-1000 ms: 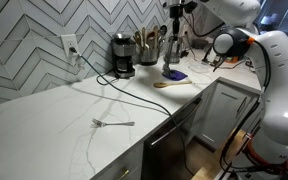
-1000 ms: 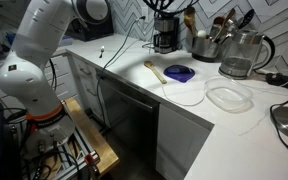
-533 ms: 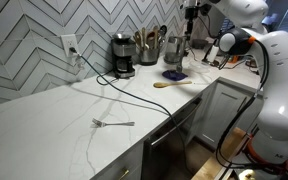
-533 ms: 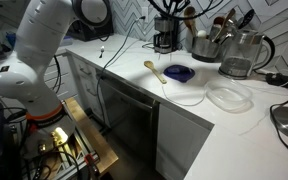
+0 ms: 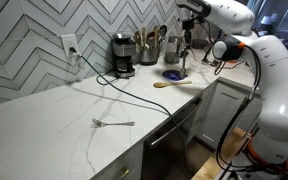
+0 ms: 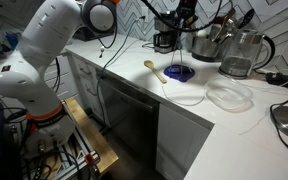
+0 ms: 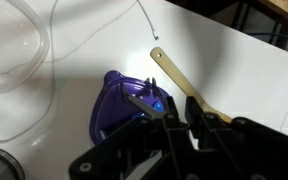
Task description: Remove the clamp tongs from the metallic utensil storage bucket and place it on the counter top
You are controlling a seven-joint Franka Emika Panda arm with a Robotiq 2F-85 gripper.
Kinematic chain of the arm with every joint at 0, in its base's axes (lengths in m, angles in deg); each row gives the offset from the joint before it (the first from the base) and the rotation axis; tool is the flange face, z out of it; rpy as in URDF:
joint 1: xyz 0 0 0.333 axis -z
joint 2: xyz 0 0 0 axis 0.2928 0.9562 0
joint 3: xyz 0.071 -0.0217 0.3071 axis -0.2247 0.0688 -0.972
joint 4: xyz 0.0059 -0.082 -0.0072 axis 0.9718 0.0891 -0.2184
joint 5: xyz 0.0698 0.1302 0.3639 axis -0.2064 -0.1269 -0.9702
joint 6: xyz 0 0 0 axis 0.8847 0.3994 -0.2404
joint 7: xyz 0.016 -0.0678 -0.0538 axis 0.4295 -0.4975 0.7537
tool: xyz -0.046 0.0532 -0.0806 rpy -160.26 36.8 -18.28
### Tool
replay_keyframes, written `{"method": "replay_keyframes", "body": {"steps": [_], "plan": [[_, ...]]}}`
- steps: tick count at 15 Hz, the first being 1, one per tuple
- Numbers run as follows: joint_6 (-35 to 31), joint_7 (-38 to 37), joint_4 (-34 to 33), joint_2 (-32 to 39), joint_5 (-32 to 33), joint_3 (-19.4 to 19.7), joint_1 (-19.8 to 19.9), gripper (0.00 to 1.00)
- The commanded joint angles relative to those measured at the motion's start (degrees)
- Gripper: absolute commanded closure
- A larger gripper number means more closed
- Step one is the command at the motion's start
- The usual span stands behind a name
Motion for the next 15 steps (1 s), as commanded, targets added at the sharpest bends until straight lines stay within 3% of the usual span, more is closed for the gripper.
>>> {"method": "replay_keyframes", "body": {"steps": [1,15], "plan": [[-0.7,-2.7,0.0,2.3,3.0,1.4,-2.0,0.96],[-4.5,-7.1,-0.7,6.1,1.0,-1.1,-4.8,0.96]]}}
